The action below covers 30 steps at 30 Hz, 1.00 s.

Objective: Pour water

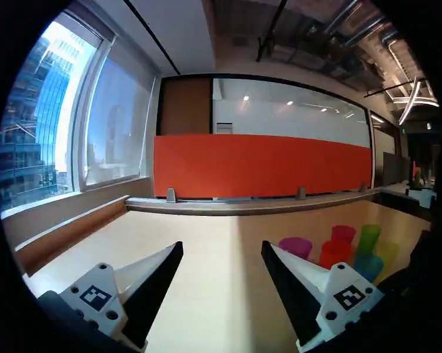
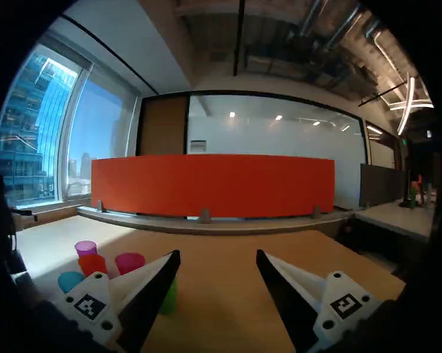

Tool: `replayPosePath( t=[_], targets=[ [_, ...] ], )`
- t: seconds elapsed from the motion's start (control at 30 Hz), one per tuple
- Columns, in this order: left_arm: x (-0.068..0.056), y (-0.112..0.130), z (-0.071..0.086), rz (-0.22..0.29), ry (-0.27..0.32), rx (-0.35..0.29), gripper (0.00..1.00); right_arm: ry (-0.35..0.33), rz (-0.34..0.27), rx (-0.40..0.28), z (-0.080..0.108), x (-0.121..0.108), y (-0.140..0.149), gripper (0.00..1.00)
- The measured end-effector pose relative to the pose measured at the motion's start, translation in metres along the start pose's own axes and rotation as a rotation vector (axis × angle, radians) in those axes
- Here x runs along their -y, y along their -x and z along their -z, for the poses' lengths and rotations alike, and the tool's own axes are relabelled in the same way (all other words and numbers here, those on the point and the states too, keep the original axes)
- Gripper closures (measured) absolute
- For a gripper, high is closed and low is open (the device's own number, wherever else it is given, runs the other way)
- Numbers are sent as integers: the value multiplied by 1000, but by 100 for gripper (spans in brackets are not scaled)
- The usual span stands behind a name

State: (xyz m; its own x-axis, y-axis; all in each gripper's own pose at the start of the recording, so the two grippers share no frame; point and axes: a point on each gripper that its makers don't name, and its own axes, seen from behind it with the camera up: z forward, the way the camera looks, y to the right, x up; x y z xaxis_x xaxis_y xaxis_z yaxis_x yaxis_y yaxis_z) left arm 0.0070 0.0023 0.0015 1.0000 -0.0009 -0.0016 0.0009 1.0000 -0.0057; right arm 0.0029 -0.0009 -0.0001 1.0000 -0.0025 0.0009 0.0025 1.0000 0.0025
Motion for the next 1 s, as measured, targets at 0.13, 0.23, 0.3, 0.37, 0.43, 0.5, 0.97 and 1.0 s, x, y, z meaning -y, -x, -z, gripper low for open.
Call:
replayPosePath(
  t=[0.13, 0.23, 0.3, 0.37, 0.43, 0.5, 0.97, 1.0],
  targets=[
    [-9, -31, -6, -1, 31, -11, 1, -15, 14, 7, 0, 4, -16, 0],
    [-15, -57, -9, -12, 54, -20, 1, -32, 21, 16, -1, 7, -32, 0],
    [-19, -72, -10, -22, 68, -24, 1, -43, 21, 19, -2, 9, -42, 0],
    [-23, -88, -11, -32, 83, -28, 1, -55, 19, 19, -2, 12, -54, 0],
    [-27, -102, -11, -39, 99, -30, 1, -65, 17, 14, -3, 14, -66, 0],
    [-31, -115, -11, -43, 116, -32, 1, -76, 13, 9, -3, 15, -77, 0],
    [-69, -159, -8, -42, 265, -42, 1, -185, 5, 8, 2, 28, -115, 0],
    [-72, -159, -7, -42, 279, -41, 1, -204, 8, 8, 2, 31, -115, 0]
  ],
)
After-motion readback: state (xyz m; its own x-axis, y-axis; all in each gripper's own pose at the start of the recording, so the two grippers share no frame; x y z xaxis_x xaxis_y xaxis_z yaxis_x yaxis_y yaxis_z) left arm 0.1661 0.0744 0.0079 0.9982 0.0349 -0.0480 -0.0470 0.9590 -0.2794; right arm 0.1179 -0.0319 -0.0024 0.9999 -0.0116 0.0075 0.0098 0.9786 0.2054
